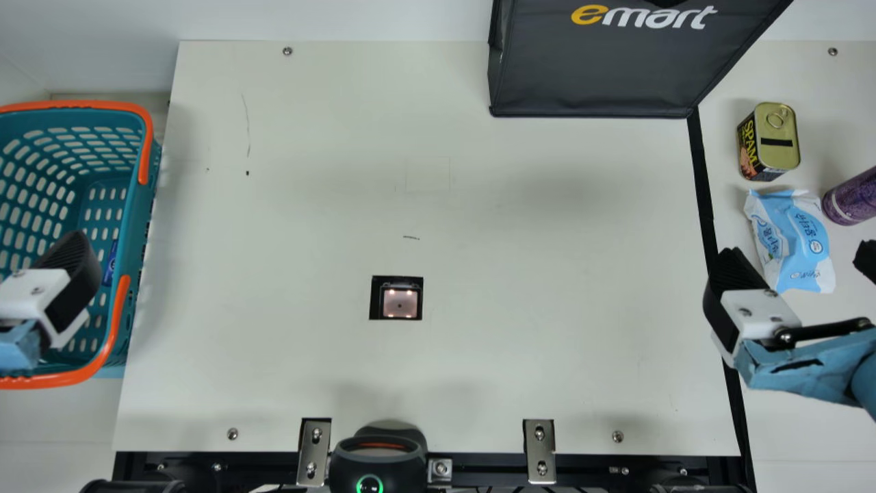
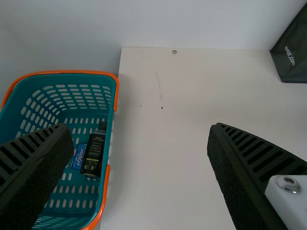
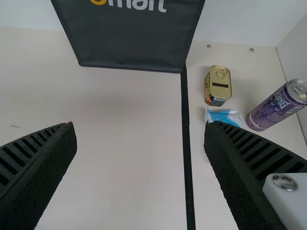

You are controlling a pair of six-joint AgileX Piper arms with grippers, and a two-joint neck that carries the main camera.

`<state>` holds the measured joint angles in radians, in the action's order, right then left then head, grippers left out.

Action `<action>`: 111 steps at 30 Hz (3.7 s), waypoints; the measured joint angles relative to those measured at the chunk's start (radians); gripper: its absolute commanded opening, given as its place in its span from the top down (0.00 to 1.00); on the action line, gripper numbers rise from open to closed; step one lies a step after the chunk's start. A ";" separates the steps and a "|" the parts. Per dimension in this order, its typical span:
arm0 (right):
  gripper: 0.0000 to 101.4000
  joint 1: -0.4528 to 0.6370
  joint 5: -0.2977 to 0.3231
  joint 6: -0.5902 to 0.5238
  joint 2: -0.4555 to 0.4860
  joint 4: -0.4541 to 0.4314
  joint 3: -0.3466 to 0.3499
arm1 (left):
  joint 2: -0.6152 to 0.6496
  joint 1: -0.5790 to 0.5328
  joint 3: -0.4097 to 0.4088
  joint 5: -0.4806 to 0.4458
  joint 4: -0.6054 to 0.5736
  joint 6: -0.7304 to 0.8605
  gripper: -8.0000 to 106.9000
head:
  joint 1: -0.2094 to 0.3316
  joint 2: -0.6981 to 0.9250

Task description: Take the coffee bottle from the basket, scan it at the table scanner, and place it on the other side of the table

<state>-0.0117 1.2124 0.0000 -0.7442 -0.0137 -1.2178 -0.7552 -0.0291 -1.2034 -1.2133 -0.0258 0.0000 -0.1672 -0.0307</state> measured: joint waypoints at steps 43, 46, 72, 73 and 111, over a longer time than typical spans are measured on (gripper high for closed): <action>0.06 0.000 -0.001 0.000 0.000 0.000 0.000 | -0.071 0.142 0.002 0.036 0.026 -0.086 0.15 | 0.000 0.350; 0.06 0.000 -0.001 0.000 0.000 0.000 0.000 | -0.097 0.185 0.006 0.051 0.018 -0.074 0.15 | 0.000 0.348; 0.06 0.000 -0.001 0.000 0.000 0.000 0.000 | -0.416 0.563 -0.042 0.126 -0.170 0.399 0.15 | -0.002 0.348; 0.06 0.000 0.000 0.000 0.000 0.000 0.000 | -0.429 0.571 -0.042 0.130 -0.175 0.417 0.15 | 0.000 0.348; 0.06 0.000 0.000 0.000 0.000 0.000 0.000 | -1.007 0.599 -0.208 0.264 -0.225 0.723 0.15 | 0.000 0.350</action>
<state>-0.0117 1.2128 0.0000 -0.7442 -0.0137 -1.2178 -1.7621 0.5699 -1.4115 -0.9490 -0.2508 0.7234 -0.1672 0.3191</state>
